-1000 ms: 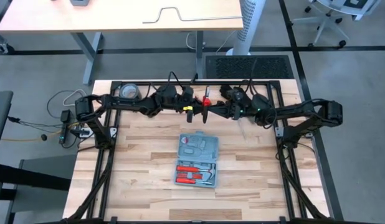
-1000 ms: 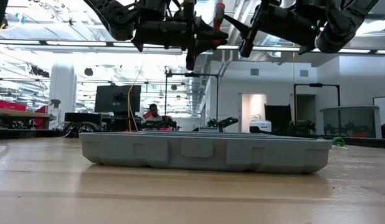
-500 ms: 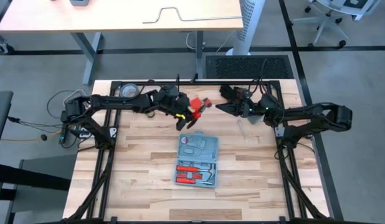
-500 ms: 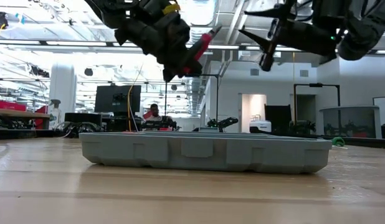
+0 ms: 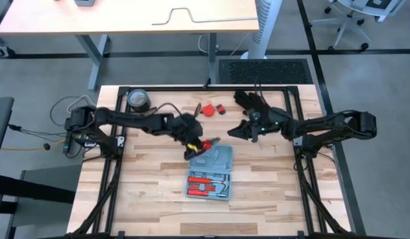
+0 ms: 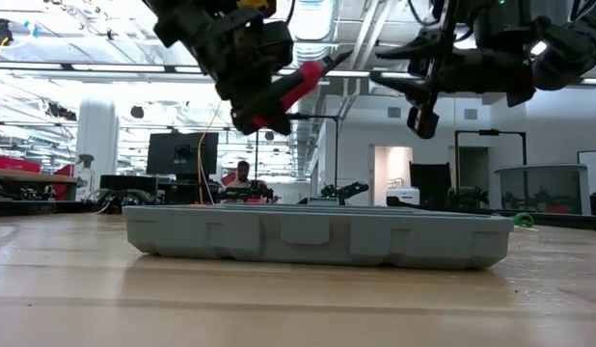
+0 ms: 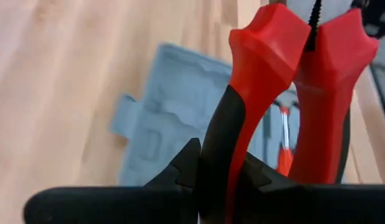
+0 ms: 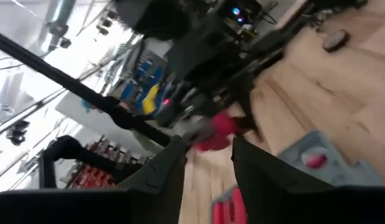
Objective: Prefit tool cases
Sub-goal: Put the orange pliers into the gray toolbox
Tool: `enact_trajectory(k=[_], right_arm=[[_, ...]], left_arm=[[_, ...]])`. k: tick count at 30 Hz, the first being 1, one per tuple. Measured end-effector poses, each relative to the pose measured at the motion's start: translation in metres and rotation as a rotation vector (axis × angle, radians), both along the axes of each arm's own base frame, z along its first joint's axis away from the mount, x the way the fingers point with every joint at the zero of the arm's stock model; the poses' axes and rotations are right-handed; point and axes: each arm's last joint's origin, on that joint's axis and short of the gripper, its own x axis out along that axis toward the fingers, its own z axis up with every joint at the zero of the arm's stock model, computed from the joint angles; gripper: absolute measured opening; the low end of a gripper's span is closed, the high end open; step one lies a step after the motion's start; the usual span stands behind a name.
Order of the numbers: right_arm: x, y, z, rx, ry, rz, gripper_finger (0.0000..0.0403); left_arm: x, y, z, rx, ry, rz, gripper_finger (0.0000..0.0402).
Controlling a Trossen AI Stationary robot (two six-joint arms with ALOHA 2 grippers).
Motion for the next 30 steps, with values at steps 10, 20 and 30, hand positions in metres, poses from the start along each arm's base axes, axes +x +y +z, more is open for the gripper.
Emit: enact_trajectory(k=[10,20,30], right_arm=[[-0.002,0.002,-0.023,-0.019,0.233,-0.039,0.0132],[-0.004,-0.001,-0.021,-0.033,0.229,-0.086,0.0132],[-0.018,-0.006,-0.018,-0.040,0.311,-0.124,0.0132]], left_arm=[[-0.005,-0.024,-0.007,0.067,0.105,0.024,0.0038],[0.009,-0.029,-0.025,0.063,0.182,-0.044,0.0038],[0.050,-0.032,-0.044,0.208,0.442,-0.169,0.0038]])
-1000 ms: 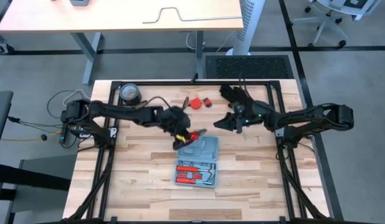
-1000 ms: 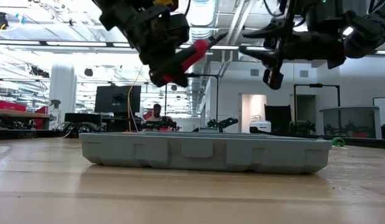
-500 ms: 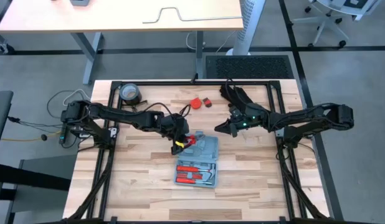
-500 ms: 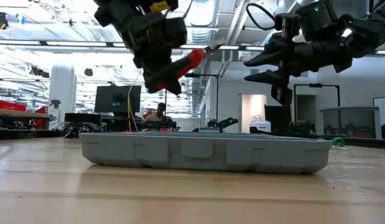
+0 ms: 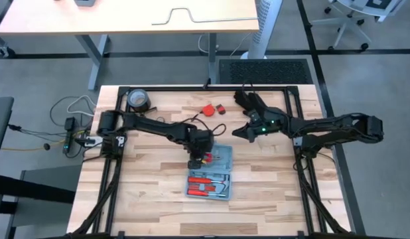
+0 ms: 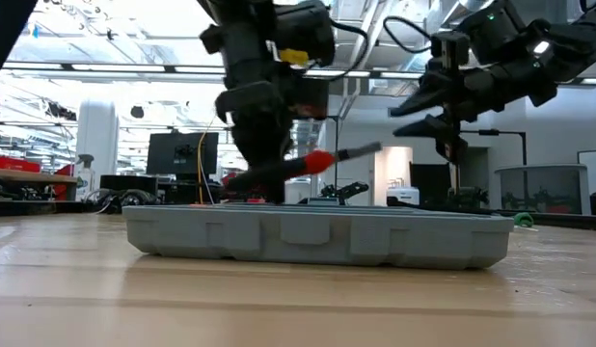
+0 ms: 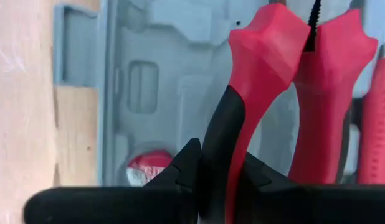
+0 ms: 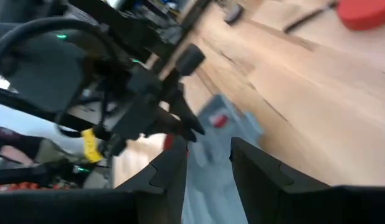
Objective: Prefit tool cases
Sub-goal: Put the orange pliers into the gray toolbox
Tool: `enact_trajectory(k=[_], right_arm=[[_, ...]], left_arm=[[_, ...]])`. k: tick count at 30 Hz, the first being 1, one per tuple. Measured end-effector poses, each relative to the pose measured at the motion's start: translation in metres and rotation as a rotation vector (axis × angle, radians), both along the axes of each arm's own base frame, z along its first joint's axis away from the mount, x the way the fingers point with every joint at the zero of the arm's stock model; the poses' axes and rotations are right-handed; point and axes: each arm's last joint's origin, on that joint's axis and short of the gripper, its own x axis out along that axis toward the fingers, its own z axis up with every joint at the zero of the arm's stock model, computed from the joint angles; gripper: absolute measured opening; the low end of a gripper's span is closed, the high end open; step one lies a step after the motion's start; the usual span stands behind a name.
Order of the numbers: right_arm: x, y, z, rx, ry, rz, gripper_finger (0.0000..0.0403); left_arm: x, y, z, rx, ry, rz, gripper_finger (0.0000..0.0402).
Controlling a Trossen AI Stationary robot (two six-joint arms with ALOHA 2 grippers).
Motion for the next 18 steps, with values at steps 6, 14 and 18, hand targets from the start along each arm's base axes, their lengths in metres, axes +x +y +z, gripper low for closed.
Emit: enact_trajectory(k=[6,14,18], right_arm=[[-0.004,0.002,-0.008,0.009,0.098,0.009,0.0132],[-0.001,0.013,-0.009,-0.013,0.109,0.024,0.0132],[0.000,0.018,-0.010,-0.022,0.121,0.023,0.0132]], left_arm=[[0.021,-0.009,-0.016,0.002,0.057,-0.074,0.0038],[0.030,-0.021,-0.020,0.083,0.132,-0.107,0.0038],[0.029,-0.019,-0.020,0.076,0.140,-0.077,0.0038]])
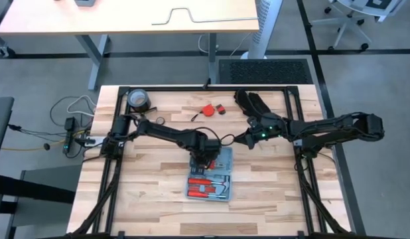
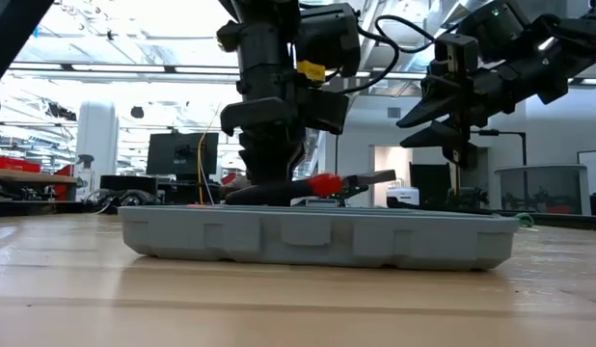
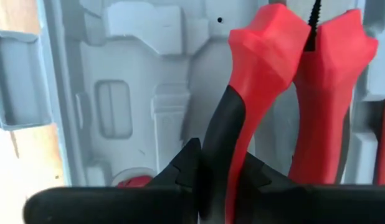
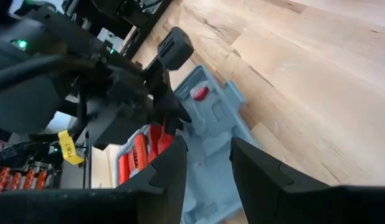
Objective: Prefit tool cases
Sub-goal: Put the orange pliers into the gray toolbox
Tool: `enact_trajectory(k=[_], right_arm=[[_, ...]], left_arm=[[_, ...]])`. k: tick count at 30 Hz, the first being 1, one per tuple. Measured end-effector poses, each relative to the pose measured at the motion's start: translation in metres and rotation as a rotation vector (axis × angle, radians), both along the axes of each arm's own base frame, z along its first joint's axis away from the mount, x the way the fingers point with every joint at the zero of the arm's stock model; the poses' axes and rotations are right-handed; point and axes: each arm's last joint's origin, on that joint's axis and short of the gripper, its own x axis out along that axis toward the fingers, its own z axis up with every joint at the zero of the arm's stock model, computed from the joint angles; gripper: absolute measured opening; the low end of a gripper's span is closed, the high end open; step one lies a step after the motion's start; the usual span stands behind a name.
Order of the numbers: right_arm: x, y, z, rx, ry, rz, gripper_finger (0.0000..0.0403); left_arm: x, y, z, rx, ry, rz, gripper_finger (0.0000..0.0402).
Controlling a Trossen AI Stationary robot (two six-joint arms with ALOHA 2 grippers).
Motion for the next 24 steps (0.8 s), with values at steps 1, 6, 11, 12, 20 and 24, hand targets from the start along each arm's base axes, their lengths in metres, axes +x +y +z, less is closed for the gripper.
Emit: enact_trajectory(k=[1,6,11,12,20,24], right_arm=[[0.000,0.001,0.000,-0.002,0.001,-0.001,0.0132],[0.001,0.003,0.000,-0.011,0.003,-0.007,0.0132],[0.001,0.003,0.000,-0.006,0.003,-0.008,0.0132],[0.001,0.004,0.000,-0.003,0.001,-0.006,0.0132],[0.003,0.026,-0.002,-0.002,0.025,0.033,0.0128],[0.003,0.039,-0.002,-0.012,0.035,0.006,0.0106]], left_arm=[[0.000,0.001,0.000,-0.004,0.004,0.015,0.0042],[-0.001,0.002,0.000,-0.006,0.006,0.053,0.0115],[-0.002,0.002,0.001,-0.012,0.009,0.087,0.0143],[-0.003,0.002,0.003,-0.010,0.013,0.089,0.0143],[-0.012,0.006,0.032,0.063,-0.006,0.108,0.0131],[-0.014,0.010,0.041,0.070,-0.034,0.149,0.0129]])
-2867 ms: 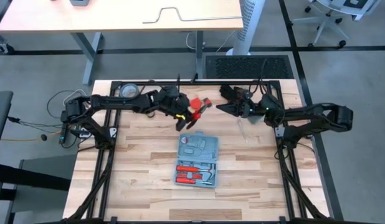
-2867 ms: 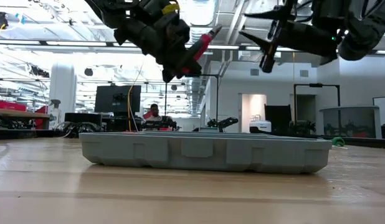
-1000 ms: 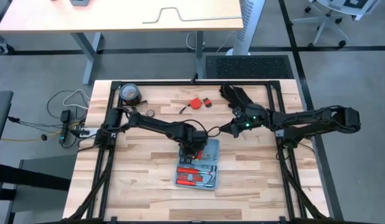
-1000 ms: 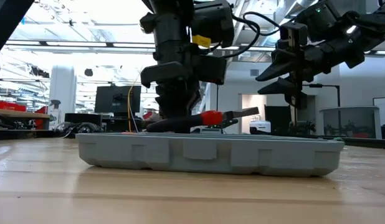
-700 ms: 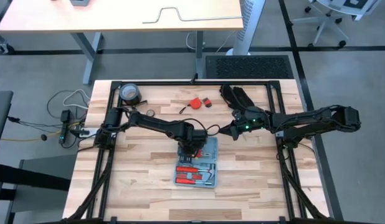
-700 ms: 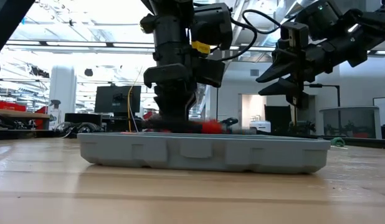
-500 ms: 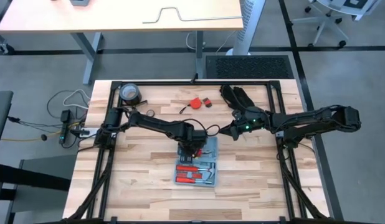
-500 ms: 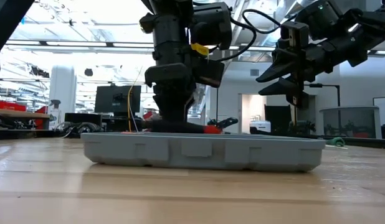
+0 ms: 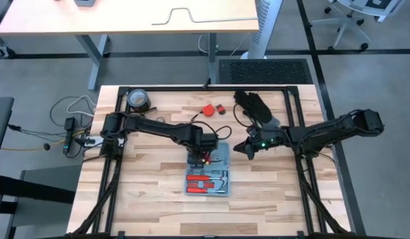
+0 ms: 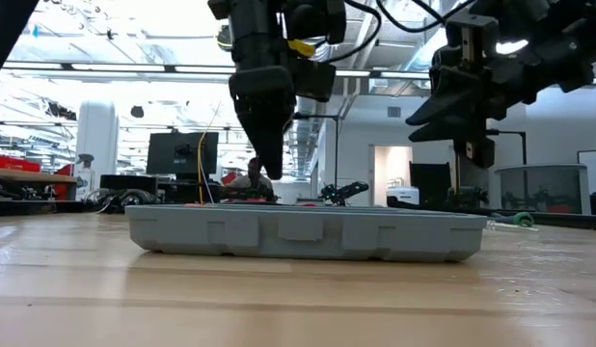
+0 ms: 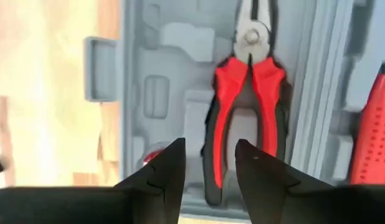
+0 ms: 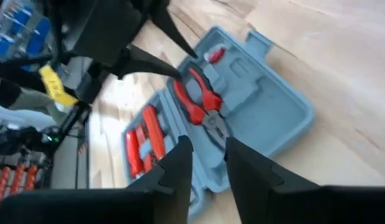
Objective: Prefit tool cases
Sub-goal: Put the orange pliers into the gray toolbox
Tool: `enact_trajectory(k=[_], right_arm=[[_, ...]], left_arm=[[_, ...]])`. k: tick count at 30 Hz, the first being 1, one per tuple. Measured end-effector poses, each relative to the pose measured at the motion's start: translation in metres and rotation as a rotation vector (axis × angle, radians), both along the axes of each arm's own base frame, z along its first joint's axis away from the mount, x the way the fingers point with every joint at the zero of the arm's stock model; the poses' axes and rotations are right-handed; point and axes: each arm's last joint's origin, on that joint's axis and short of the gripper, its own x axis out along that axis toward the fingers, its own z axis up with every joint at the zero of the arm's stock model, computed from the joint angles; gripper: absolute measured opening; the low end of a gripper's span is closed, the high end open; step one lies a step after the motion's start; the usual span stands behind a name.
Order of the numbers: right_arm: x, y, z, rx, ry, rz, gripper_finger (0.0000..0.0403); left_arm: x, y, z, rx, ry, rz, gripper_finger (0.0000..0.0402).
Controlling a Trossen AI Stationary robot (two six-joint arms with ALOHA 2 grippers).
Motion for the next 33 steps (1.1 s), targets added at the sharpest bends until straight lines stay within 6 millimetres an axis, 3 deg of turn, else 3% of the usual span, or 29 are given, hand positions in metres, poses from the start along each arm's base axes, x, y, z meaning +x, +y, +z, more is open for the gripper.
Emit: enact_trajectory(k=[3,7,16,23,28,33], right_arm=[[0.001,0.008,0.001,-0.001,0.004,0.000,0.0075],[0.007,0.018,0.001,-0.026,0.080,0.029,0.0012],[0.054,0.034,-0.009,-0.088,0.177,0.131,0.0004],[0.101,0.033,-0.013,-0.104,0.194,0.275,0.0002],[0.120,0.023,-0.007,-0.118,0.175,0.309,0.0001],[0.127,0.013,-0.014,-0.119,0.205,0.306,0.0001]], left_arm=[[-0.004,0.001,0.006,-0.010,-0.021,0.042,0.0129],[-0.010,-0.002,0.008,-0.063,-0.179,0.087,0.0129],[-0.049,0.001,0.018,-0.254,-0.486,0.262,0.0129],[-0.086,0.004,0.027,-0.347,-0.768,0.412,0.0129],[-0.109,0.006,0.021,-0.360,-0.784,0.496,0.0129],[-0.115,0.006,0.015,-0.367,-0.775,0.516,0.0129]])
